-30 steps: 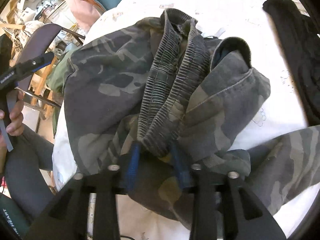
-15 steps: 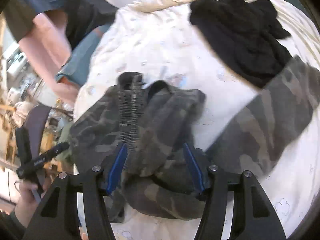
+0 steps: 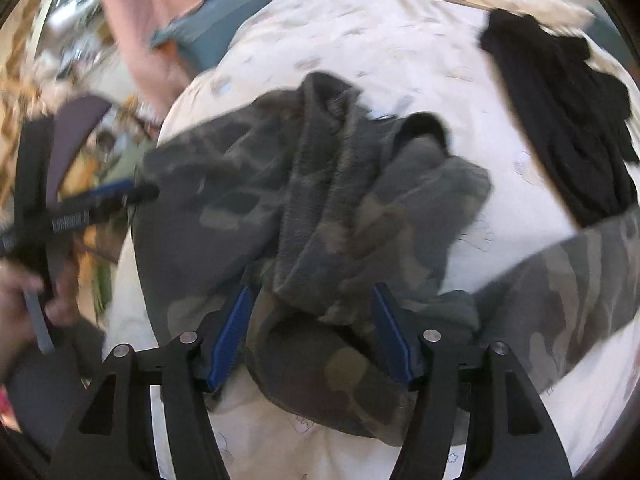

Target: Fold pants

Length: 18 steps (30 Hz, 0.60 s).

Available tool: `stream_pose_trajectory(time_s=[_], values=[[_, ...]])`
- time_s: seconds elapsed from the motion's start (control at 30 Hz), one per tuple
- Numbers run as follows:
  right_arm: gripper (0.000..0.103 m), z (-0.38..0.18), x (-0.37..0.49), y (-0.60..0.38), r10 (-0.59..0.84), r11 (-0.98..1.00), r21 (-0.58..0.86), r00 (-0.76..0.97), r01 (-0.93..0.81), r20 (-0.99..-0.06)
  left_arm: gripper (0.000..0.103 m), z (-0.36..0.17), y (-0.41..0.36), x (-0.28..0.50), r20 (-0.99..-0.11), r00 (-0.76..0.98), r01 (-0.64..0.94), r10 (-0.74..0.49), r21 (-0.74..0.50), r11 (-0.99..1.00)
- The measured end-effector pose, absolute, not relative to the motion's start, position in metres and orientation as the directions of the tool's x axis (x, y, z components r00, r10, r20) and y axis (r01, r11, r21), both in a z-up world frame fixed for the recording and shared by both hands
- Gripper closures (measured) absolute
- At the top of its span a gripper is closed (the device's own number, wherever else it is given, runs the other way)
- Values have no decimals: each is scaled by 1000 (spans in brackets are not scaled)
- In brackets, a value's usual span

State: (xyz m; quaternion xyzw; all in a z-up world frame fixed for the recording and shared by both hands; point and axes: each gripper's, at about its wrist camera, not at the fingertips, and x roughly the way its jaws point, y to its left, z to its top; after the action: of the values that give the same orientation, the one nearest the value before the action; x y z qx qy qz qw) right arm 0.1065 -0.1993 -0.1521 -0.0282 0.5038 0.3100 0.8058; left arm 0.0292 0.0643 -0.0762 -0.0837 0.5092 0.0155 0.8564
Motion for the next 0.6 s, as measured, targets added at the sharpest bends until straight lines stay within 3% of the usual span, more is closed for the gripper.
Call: stream_pose_trajectory(time_s=[0.2, 0.3, 0.37, 0.47, 0.6], values=[[39, -180, 109, -166, 317, 810, 85, 311, -581, -896, 22, -71, 61, 31, -866, 496, -94, -61, -123, 988], [59, -187, 116, -165, 272, 821, 33, 338, -570, -901, 22, -69, 61, 31, -865, 499, -85, -57, -115, 990], [85, -181, 120, -174, 324, 830, 95, 336, -550, -885, 22, -68, 62, 31, -863, 501, -88, -61, -121, 989], [88, -161, 117, -185, 430, 815, 191, 350, -547, -832, 22, -66, 62, 30, -858, 508, -90, -72, -136, 987], [88, -143, 112, -200, 639, 731, 456, 274, -509, -719, 22, -65, 56, 26, -852, 506, -62, -136, -194, 979]])
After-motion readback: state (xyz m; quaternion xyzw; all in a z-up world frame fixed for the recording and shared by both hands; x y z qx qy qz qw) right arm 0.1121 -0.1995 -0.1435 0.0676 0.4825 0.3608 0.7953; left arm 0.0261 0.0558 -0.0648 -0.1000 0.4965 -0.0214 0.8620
